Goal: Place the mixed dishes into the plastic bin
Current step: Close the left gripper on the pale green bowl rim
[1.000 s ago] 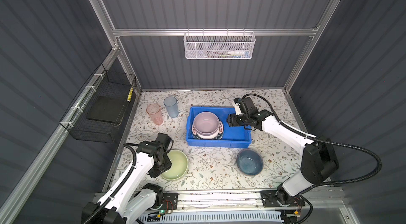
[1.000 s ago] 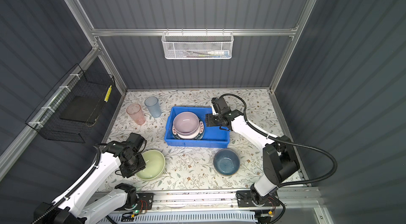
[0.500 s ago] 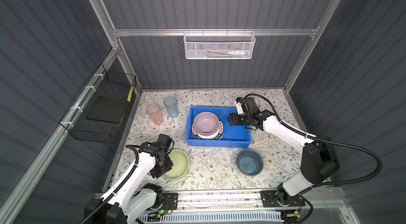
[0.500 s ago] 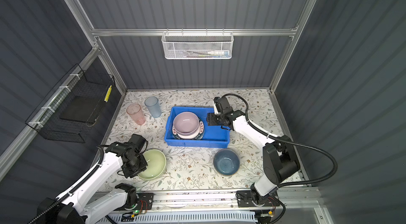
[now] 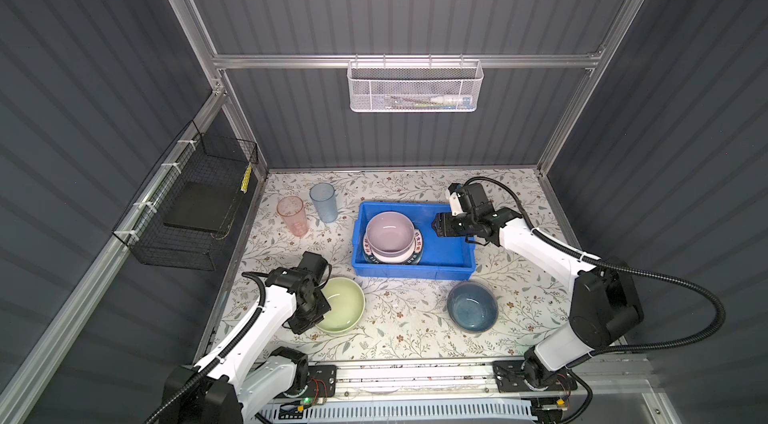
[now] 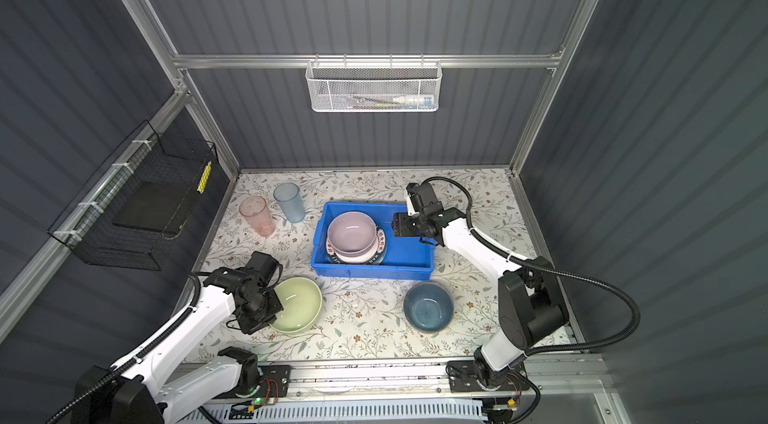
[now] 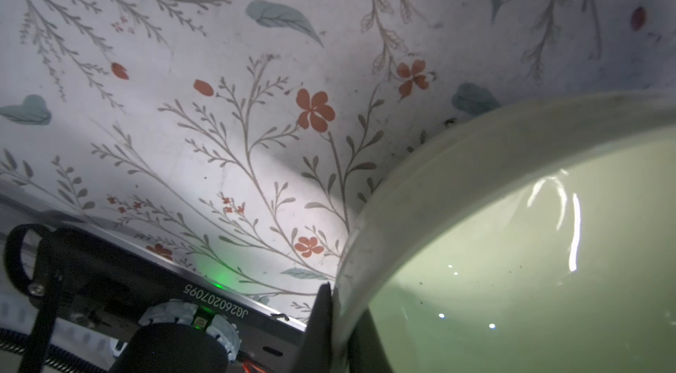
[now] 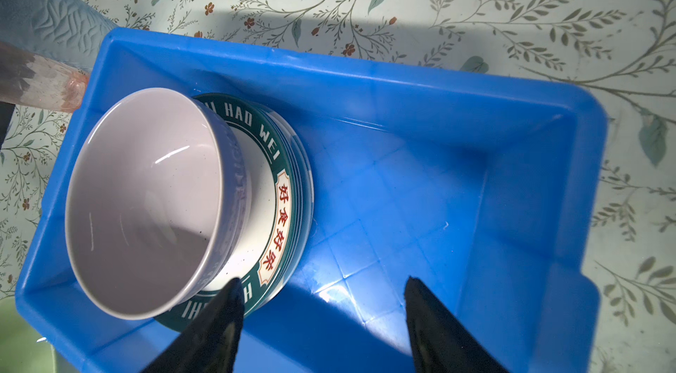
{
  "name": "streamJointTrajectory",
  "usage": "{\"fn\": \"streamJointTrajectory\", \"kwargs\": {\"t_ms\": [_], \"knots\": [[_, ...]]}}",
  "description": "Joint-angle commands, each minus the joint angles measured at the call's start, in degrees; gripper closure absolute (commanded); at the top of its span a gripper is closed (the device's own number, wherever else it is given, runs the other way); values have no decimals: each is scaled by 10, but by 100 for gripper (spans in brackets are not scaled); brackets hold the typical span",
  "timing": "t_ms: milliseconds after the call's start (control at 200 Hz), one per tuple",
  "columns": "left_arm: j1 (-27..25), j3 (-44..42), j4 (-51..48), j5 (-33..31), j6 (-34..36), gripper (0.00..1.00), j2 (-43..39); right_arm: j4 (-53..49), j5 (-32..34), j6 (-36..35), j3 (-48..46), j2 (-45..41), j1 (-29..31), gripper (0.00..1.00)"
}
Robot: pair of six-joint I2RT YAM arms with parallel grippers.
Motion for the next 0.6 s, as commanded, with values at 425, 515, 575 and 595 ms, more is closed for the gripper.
{"fn": "streamJointTrajectory", "kwargs": {"t_ms": [425, 515, 575, 595], "knots": [[-1, 108, -72, -30, 58, 100, 17, -30, -13, 12, -27, -61, -25, 25], [-1, 129, -88, -39, 72, 100, 21, -33, -13, 13, -29, -66, -26, 25], [-1, 151, -109, -58, 78, 100, 22, -37, -11, 13, -30, -70, -27, 25], [-1, 158, -119, -66, 81, 100, 23, -38, -10, 13, -31, -71, -27, 25]]}}
